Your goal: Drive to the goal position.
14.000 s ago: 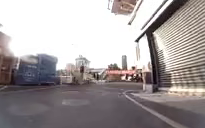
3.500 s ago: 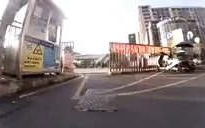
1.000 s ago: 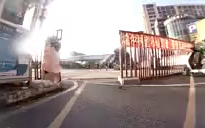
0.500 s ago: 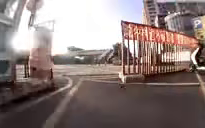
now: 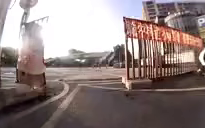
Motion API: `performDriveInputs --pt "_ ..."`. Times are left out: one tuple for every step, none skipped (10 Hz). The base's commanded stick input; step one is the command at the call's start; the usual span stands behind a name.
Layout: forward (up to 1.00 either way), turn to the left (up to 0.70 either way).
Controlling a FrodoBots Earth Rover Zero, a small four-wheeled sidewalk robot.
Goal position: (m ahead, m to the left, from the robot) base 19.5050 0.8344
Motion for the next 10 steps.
performDriveInputs --pt "0.7 0.0" --pt "0.7 0.0" --pt "0.7 0.0" --pt "0.7 0.0" --pt "0.7 0.0" --pt "0.7 0.0" --pt "0.7 0.0" --pt "0.7 0.0" --pt "0.7 0.0" --pt "0.7 0.0"
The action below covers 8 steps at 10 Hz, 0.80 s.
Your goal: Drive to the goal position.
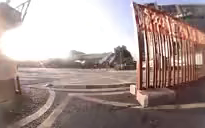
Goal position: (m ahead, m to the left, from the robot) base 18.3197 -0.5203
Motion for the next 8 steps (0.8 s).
performDriveInputs --pt "0.7 0.0" --pt "0.7 0.0" --pt "0.7 0.0" --pt "0.7 0.0" --pt "0.7 0.0" --pt "0.7 0.0" --pt "0.7 0.0" --pt "0.7 0.0"
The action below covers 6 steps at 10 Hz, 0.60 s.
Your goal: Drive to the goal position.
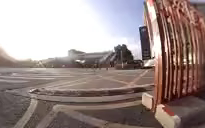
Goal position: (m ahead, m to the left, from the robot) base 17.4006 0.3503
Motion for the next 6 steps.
performDriveInputs --pt "0.7 0.0" --pt "0.7 0.0" --pt "0.7 0.0" --pt "0.7 0.0" --pt "0.7 0.0" --pt "0.7 0.0"
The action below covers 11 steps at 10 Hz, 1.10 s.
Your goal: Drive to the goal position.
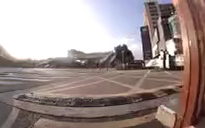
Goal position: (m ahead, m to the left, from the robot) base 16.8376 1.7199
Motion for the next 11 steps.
performDriveInputs --pt "0.7 0.0" --pt "0.7 0.0" --pt "0.7 0.0" --pt "0.7 0.0" --pt "0.7 0.0" --pt "0.7 0.0" --pt "0.7 0.0" --pt "0.7 0.0" --pt "0.7 0.0" --pt "0.7 0.0" --pt "0.7 0.0"
